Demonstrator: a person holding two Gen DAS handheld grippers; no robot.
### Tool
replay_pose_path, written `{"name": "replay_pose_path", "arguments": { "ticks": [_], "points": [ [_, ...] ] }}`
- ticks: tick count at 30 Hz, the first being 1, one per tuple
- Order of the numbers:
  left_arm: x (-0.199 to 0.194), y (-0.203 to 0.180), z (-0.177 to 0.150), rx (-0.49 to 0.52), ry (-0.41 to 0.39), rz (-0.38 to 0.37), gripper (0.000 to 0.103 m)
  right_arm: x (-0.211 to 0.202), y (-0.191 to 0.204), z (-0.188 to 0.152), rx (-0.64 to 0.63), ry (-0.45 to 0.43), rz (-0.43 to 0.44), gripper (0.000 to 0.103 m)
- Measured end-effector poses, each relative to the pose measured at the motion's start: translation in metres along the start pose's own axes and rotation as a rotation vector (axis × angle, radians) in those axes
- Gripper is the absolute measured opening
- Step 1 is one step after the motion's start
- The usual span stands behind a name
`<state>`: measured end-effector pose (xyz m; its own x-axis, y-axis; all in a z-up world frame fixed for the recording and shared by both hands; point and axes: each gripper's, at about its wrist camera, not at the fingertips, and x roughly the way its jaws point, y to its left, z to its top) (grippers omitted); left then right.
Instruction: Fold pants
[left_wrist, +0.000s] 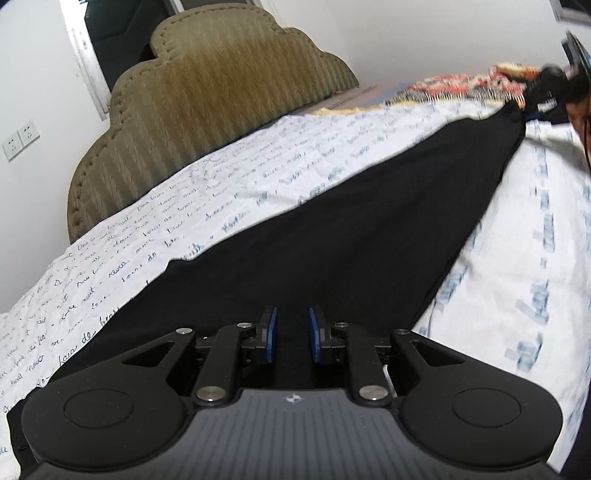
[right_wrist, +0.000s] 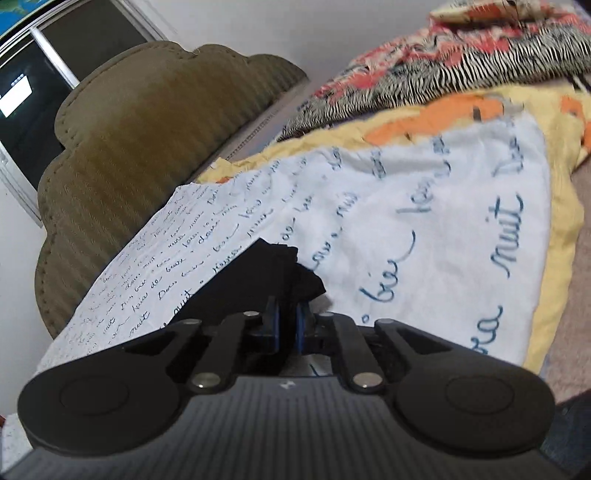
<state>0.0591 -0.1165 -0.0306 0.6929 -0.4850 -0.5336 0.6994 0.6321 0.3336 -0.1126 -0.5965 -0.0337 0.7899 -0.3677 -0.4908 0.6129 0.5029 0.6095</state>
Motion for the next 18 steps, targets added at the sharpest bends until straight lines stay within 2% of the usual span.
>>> {"name": "replay_pose_path", "arguments": {
  "ticks": [3, 5, 7, 8, 10, 11, 12, 14, 16, 17, 18],
  "points": [
    [-0.001, -0.002, 0.008, -0.014, -0.015, -0.038, 0.019, -0.002, -0.001, 0.003, 0.023, -0.014, 0.011, 0.010],
    [0.004, -0.006, 0.008, 0.011, 0.014, -0.064, 0.029, -0.002, -0.003, 0.006, 0.059, -0.025, 0.040, 0.010],
    [0.009, -0.014, 0.003, 0.049, 0.038, -0.053, 0.032, -0.002, -0.005, 0.010, 0.085, -0.035, 0.062, 0.009],
    [0.009, -0.016, 0.000, 0.058, 0.032, -0.039, 0.032, 0.000, -0.005, 0.012, 0.080, -0.031, 0.050, 0.010],
    [0.003, -0.015, -0.001, 0.051, 0.015, -0.035, 0.033, 0.005, -0.004, 0.013, 0.054, 0.008, -0.011, 0.020],
    [0.001, -0.013, 0.000, 0.040, 0.007, -0.037, 0.034, 0.003, -0.001, 0.012, 0.030, -0.008, -0.072, 0.027],
    [-0.002, -0.010, 0.001, 0.028, 0.000, -0.031, 0.037, -0.003, 0.006, 0.011, -0.013, -0.050, -0.119, 0.027],
    [-0.004, -0.005, 0.003, 0.016, -0.010, 0.002, 0.052, -0.017, 0.038, 0.007, -0.194, -0.136, -0.127, 0.027],
    [-0.004, 0.001, 0.006, 0.007, -0.021, 0.048, 0.062, -0.020, 0.087, -0.005, -0.413, -0.145, -0.040, 0.029],
    [-0.004, 0.004, 0.006, 0.001, -0.024, 0.068, 0.063, -0.018, 0.113, -0.013, -0.504, -0.118, 0.033, 0.034],
    [-0.003, 0.006, 0.007, -0.008, -0.023, 0.089, 0.063, -0.015, 0.140, -0.024, -0.588, -0.079, 0.118, 0.035]
  ]
}}
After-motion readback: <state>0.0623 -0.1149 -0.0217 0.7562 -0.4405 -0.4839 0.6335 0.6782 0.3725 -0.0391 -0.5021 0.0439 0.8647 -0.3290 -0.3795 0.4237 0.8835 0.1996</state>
